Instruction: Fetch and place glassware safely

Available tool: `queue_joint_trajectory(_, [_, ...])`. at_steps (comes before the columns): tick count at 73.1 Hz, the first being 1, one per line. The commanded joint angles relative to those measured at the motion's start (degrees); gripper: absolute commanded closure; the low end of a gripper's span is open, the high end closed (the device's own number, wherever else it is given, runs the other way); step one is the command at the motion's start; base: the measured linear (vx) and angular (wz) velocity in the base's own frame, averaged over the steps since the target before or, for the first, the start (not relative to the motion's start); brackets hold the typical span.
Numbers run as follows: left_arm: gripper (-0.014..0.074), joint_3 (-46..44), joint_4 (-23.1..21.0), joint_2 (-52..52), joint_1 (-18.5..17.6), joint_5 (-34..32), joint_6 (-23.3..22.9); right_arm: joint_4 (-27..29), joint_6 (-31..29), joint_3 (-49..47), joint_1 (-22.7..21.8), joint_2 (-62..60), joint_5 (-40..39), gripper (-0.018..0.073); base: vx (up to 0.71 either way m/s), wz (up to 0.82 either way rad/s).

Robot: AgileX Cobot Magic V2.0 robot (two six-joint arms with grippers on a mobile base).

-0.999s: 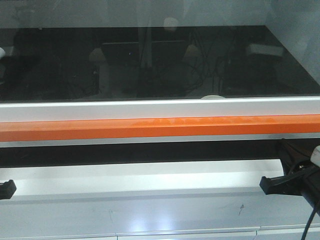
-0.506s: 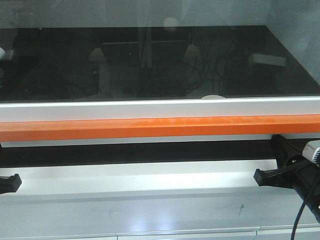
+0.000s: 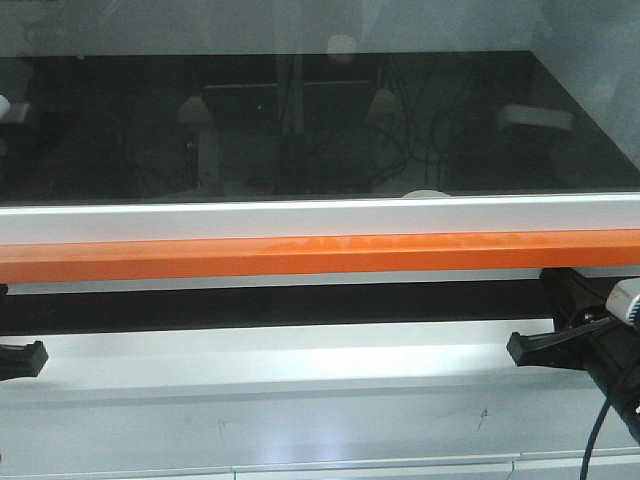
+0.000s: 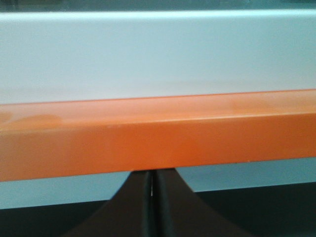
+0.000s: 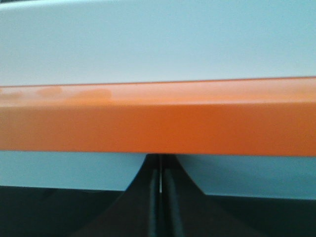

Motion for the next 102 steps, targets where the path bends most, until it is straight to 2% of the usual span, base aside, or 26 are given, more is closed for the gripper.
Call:
queue_joint_trajectory(1, [0.0603,-1.52,-0.21,-0.45,-0.05,-7.72,0.36,-0.05,-0.8,-1.51,0.01,-0.47,-5.25,0.056,0.0,0.0])
queue_joint_trajectory(17, [0.0603,-1.52,-0.21,0.79,-0.05,-9.17,0.43,-0.05,-2.98,-1.51,0.01,-0.47,-5.38,0.056,0.0,0.0])
queue_joint_trajectory(53, [0.0603,-1.52,0.0,5.63,-0.05,-15.66,0.43,-0.1,-2.18,-2.73,0.01,-0.59,-5.82,0.056,0.0,0.0])
queue_joint_trajectory(102, [0.0603,-2.53,1.51,4.69,-0.05,-15.18,-0.28,-0.05,-2.72,-6.02,0.01,-5.35,-1.51,0.056,0.0,0.0])
